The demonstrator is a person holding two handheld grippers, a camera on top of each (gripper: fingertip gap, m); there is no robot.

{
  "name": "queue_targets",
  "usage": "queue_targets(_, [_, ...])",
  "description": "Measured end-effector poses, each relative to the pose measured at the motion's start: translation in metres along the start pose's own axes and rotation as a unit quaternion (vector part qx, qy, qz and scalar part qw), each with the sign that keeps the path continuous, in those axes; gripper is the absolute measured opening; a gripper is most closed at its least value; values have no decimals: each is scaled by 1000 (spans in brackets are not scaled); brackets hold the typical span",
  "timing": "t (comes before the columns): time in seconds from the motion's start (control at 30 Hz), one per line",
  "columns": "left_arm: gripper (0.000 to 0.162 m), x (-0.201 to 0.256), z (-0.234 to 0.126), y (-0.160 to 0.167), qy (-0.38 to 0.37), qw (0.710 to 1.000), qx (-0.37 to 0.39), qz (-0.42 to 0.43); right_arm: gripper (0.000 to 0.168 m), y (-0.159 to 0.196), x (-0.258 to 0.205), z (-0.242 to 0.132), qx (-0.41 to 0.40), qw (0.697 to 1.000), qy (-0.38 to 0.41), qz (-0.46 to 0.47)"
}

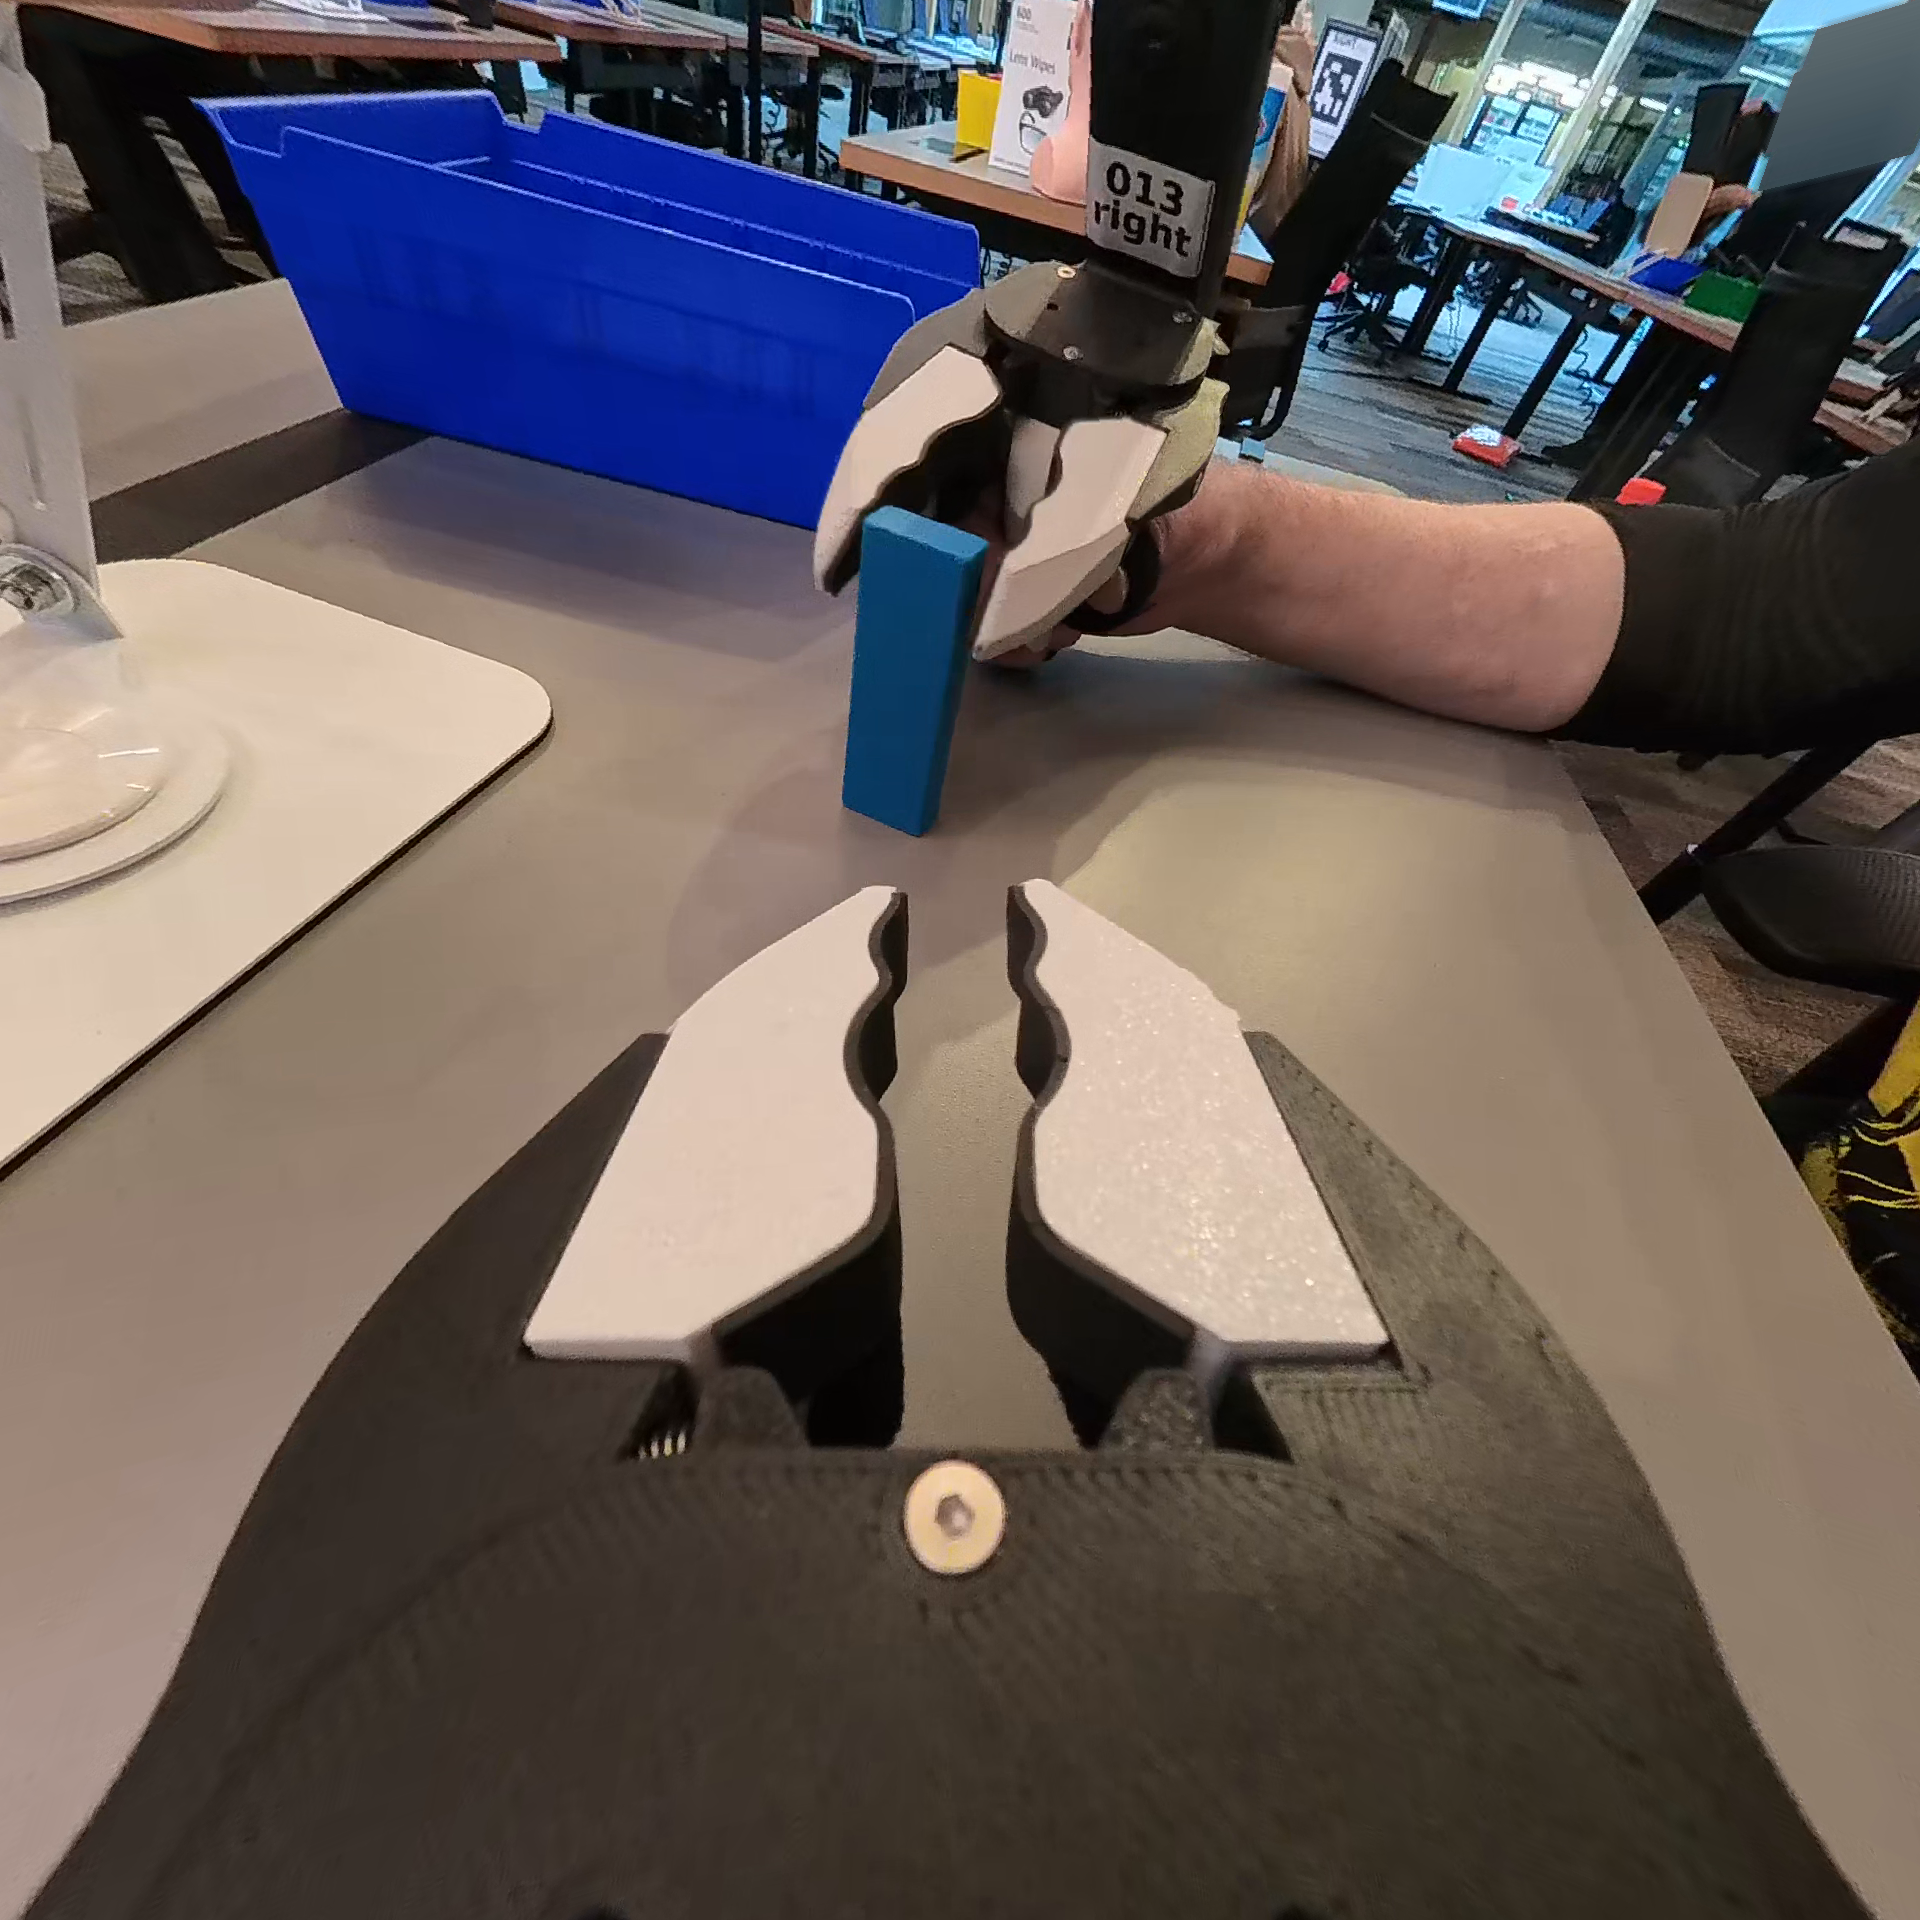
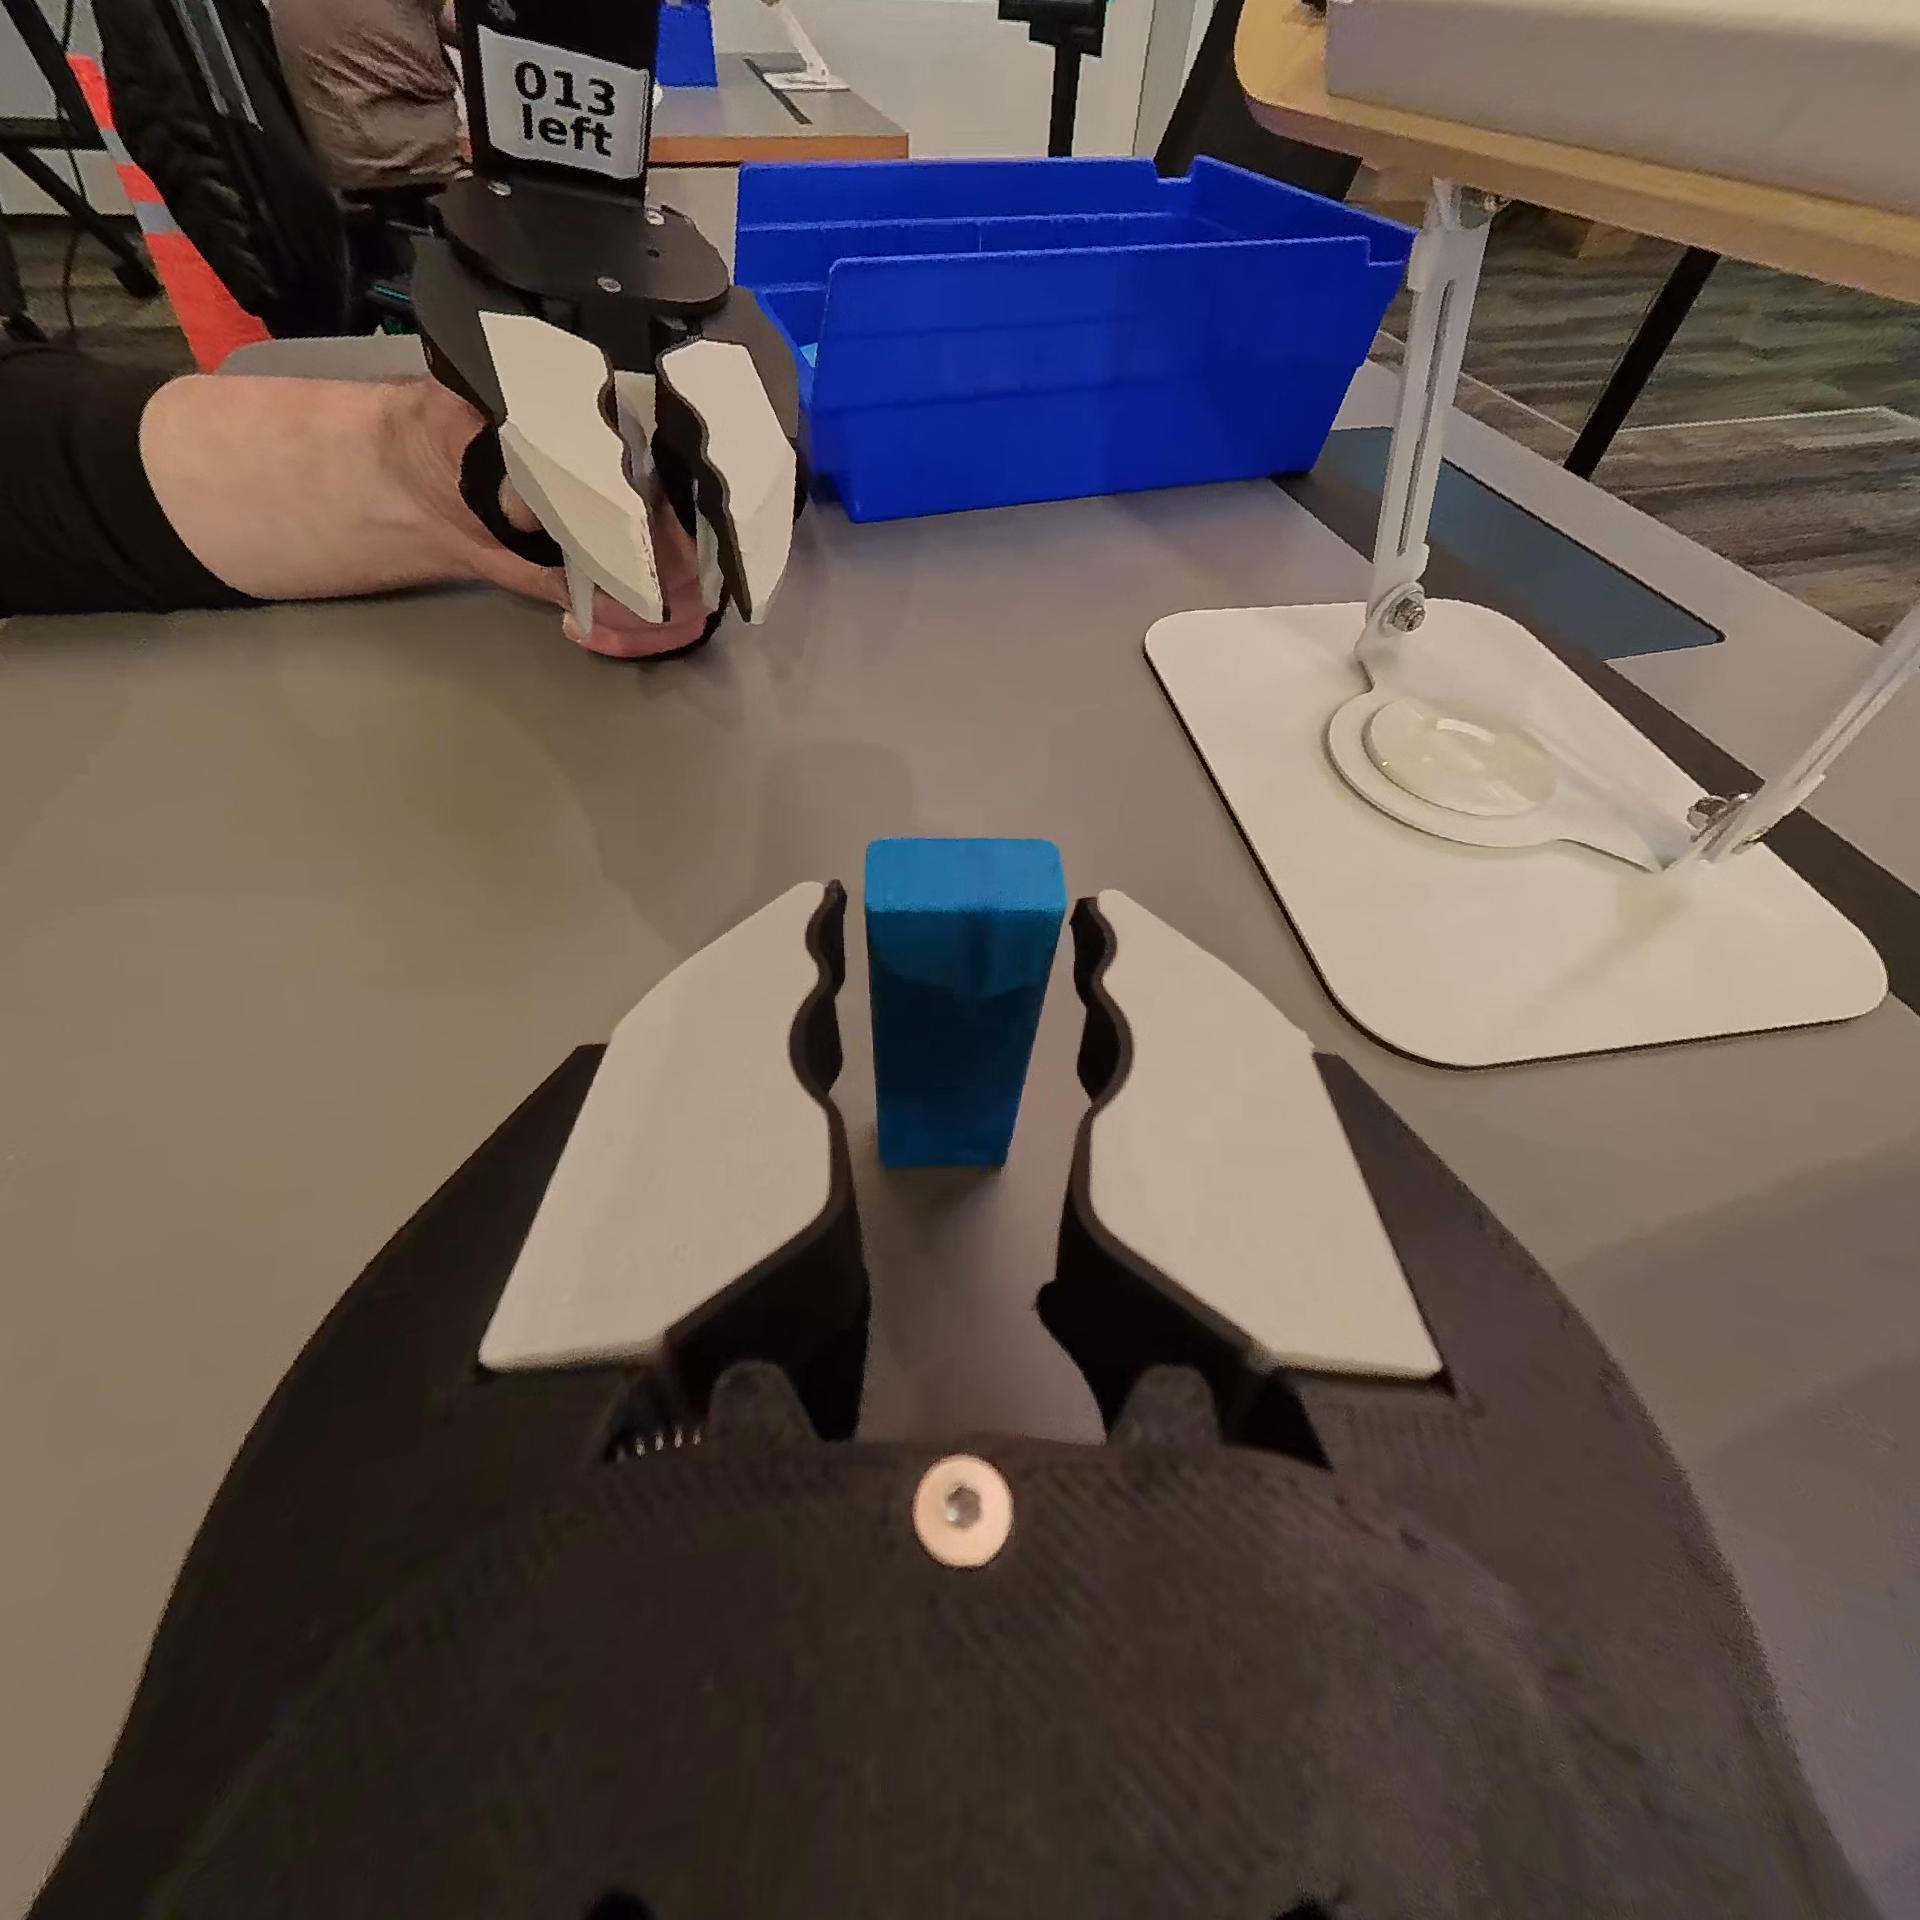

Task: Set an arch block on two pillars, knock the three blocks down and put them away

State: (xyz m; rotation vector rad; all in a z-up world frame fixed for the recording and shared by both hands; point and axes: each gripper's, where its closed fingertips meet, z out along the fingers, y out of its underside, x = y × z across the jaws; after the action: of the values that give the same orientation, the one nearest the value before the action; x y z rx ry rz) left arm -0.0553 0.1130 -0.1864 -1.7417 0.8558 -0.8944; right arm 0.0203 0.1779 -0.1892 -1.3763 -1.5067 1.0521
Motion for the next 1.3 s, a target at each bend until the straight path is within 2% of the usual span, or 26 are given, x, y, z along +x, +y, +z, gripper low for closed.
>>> queue_targets(0.3, [27, 1, -2, -2, -6, 1000, 3, 3, 58, -3, -4, -2, 11, 1000, -16, 4])
queue_targets(0.37, [32, 4, -13, -15, -22, 999, 12, 22, 59, -4, -4, -4, 18, 1000, -18, 5])
queue_targets(0.43, [48, 3, -41, -42, -68, 997, 31, 27, 58, -6, -3, -7, 28, 999, -19, 12])
queue_targets(0.47, [50, -4, -63, -56, -115, 992, 41, 34, 58, -7, -2, -8, 30, 999, -16, 16])
queue_targets(0.53, [51, -38, -118, -73, -264, 962, 39, 51, 58, -7, 0, -10, 34, 999, -13, 22])
queue_targets(0.57, [57, -56, -144, -74, -319, 947, 24, 32, 57, -8, 1, -11, 37, 999, -12, 24])
queue_targets(0.67, [61, -120, -210, -66, -446, 893, -38, -53, 57, -7, 1, -10, 35, 999, -13, 26])
queue_targets(0.77, [59, -185, -243, -47, -494, 853, -106, -134, 58, -6, 0, -9, 31, 999, -14, 22])
queue_targets(0.9, [67, -252, -242, 9, -483, 814, -212, -244, 57, -7, 0, -10, 32, 999, -14, 21])
queue_targets(1.0, [68, -283, -251, 41, -523, 761, -298, -243, 54, -7, -1, -11, 35, 999, -15, 20])
queue_targets(1.13, [69, -296, -244, 63, -518, 739, -332, -274, 54, -7, -1, -11, 35, 999, -20, 23])
queue_targets(1.27, [60, -298, -239, 85, -501, 725, -359, -307, 53, -7, -1, -11, 35, 999, -24, 25])
queue_targets(1.3, [55, -300, -236, 87, -496, 730, -351, -313, 53, -7, -1, -11, 33, 999, -23, 23])
